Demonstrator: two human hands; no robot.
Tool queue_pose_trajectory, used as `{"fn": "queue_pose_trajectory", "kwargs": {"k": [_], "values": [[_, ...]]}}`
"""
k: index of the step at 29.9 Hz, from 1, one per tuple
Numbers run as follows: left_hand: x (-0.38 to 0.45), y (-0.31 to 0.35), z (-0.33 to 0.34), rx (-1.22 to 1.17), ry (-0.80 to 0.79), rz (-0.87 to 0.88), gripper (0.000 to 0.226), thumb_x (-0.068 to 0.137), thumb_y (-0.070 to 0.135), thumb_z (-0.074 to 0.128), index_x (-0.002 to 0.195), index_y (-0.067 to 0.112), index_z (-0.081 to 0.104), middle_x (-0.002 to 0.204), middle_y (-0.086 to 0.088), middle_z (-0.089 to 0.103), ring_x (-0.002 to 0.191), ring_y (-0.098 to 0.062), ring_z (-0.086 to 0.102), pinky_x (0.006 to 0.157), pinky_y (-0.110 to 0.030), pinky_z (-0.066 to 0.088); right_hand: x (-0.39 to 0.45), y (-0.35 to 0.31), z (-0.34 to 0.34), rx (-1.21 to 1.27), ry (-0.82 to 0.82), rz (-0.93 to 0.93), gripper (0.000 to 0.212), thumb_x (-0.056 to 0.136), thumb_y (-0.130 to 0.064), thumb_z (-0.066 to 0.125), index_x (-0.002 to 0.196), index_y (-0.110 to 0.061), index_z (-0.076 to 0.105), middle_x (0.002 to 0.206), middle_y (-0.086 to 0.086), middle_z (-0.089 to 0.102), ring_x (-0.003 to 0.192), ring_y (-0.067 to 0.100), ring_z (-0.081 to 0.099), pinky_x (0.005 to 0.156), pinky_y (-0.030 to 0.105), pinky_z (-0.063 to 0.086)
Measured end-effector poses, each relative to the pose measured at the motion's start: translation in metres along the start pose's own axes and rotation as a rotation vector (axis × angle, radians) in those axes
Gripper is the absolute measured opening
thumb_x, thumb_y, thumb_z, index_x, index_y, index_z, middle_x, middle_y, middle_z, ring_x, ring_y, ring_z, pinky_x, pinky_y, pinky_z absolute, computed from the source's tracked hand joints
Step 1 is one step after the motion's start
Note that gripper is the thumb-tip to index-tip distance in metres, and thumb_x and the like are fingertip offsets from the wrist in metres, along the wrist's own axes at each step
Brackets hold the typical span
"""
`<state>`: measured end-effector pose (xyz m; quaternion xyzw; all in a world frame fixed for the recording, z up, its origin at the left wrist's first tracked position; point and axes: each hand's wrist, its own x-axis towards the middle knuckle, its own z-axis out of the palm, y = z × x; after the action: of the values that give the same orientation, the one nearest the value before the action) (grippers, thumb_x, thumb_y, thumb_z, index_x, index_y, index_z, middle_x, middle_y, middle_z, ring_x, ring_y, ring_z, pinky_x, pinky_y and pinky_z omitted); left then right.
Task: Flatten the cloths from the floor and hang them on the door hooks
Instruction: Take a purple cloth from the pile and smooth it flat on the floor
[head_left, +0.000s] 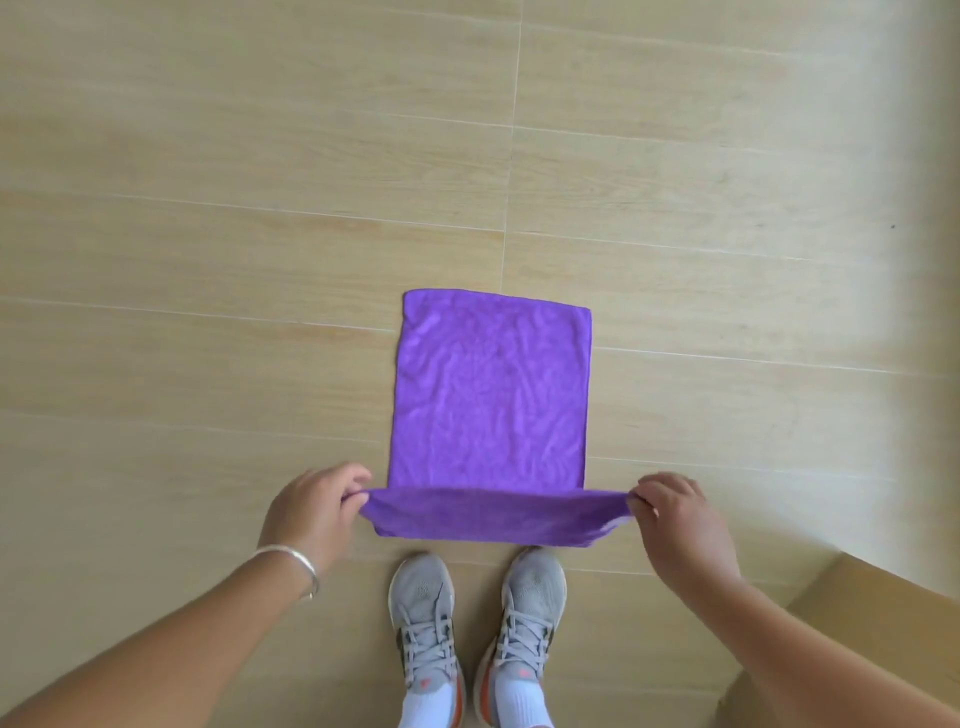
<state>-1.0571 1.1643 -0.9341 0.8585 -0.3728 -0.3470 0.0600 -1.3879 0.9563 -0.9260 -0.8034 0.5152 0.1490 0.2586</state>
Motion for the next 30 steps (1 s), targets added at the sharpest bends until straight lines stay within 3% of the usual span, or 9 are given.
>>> {"fn": "queue_pose_trajectory", "kwargs": {"k": [3, 10, 13, 17, 19, 23, 27, 30], "values": [[0.056, 0.002, -0.004, -0.042, 0.065, -0.002, 0.017, 0.085, 0.013, 0.066, 0.101, 0.02, 0.069, 0.091, 0.006, 0.072, 0.089, -0.022, 0.065, 0.073, -0.029, 0.045, 0.05, -0.006, 0.0, 0.068, 0.043, 0.066, 0.011, 0.089, -0.015, 0.063, 0.084, -0.008, 0.071, 0.1, 0.009, 0.067, 0.102, 0.029, 0.052, 0.08, 0.03, 0.034], [0.224, 0.004, 0.011, -0.048, 0.141, 0.054, 0.016, 0.086, 0.012, 0.062, 0.096, 0.024, 0.066, 0.087, 0.009, 0.067, 0.084, -0.018, 0.061, 0.076, -0.029, 0.046, 0.197, -0.001, 0.024, 0.053, 0.139, 0.114, 0.022, 0.092, -0.028, 0.057, 0.095, -0.012, 0.072, 0.108, 0.008, 0.063, 0.109, 0.028, 0.049, 0.075, 0.03, 0.035], [0.293, -0.002, 0.028, -0.045, 0.116, 0.069, 0.017, 0.086, 0.013, 0.062, 0.091, 0.029, 0.064, 0.081, 0.013, 0.063, 0.08, -0.016, 0.06, 0.077, -0.029, 0.047, 0.265, 0.005, 0.042, -0.013, 0.137, 0.144, 0.029, 0.092, -0.034, 0.055, 0.089, -0.011, 0.073, 0.1, 0.01, 0.063, 0.103, 0.03, 0.052, 0.068, 0.033, 0.04], [0.363, -0.011, 0.054, -0.039, 0.123, 0.138, 0.021, 0.085, 0.011, 0.06, 0.088, 0.031, 0.064, 0.078, 0.016, 0.061, 0.079, -0.016, 0.06, 0.076, -0.029, 0.047, 0.343, 0.012, 0.07, -0.072, 0.178, 0.16, 0.03, 0.09, -0.035, 0.052, 0.076, -0.012, 0.066, 0.093, 0.011, 0.062, 0.098, 0.032, 0.053, 0.064, 0.032, 0.035], [0.383, -0.019, 0.064, -0.062, 0.194, 0.21, 0.02, 0.086, 0.011, 0.058, 0.092, 0.029, 0.065, 0.078, 0.017, 0.061, 0.078, -0.015, 0.058, 0.074, -0.029, 0.045, 0.367, 0.017, 0.084, -0.078, 0.261, 0.108, 0.029, 0.091, -0.034, 0.051, 0.071, -0.016, 0.062, 0.094, 0.008, 0.057, 0.099, 0.031, 0.05, 0.066, 0.032, 0.033], [0.395, -0.026, 0.081, 0.084, 0.397, 0.441, 0.022, 0.086, 0.011, 0.057, 0.102, 0.022, 0.066, 0.082, 0.009, 0.057, 0.087, -0.024, 0.054, 0.076, -0.035, 0.045, 0.385, 0.033, 0.101, -0.101, 0.398, -0.03, 0.023, 0.092, -0.035, 0.054, 0.089, -0.016, 0.067, 0.104, 0.006, 0.053, 0.105, 0.028, 0.046, 0.081, 0.036, 0.04], [0.383, -0.018, 0.074, 0.152, 0.412, 0.399, 0.026, 0.085, 0.01, 0.061, 0.11, 0.016, 0.064, 0.094, -0.005, 0.06, 0.096, -0.033, 0.054, 0.08, -0.042, 0.047, 0.378, 0.038, 0.092, -0.113, 0.419, -0.034, 0.019, 0.091, -0.032, 0.058, 0.104, -0.019, 0.064, 0.114, 0.007, 0.055, 0.111, 0.029, 0.046, 0.09, 0.039, 0.039], [0.351, -0.002, 0.067, 0.203, 0.482, 0.397, 0.04, 0.086, 0.02, 0.058, 0.125, 0.011, 0.057, 0.119, -0.016, 0.057, 0.108, -0.039, 0.053, 0.092, -0.049, 0.044, 0.352, 0.026, 0.088, -0.09, 0.446, -0.091, 0.04, 0.088, -0.024, 0.06, 0.127, -0.019, 0.054, 0.134, 0.009, 0.048, 0.121, 0.03, 0.043, 0.099, 0.041, 0.036]]}}
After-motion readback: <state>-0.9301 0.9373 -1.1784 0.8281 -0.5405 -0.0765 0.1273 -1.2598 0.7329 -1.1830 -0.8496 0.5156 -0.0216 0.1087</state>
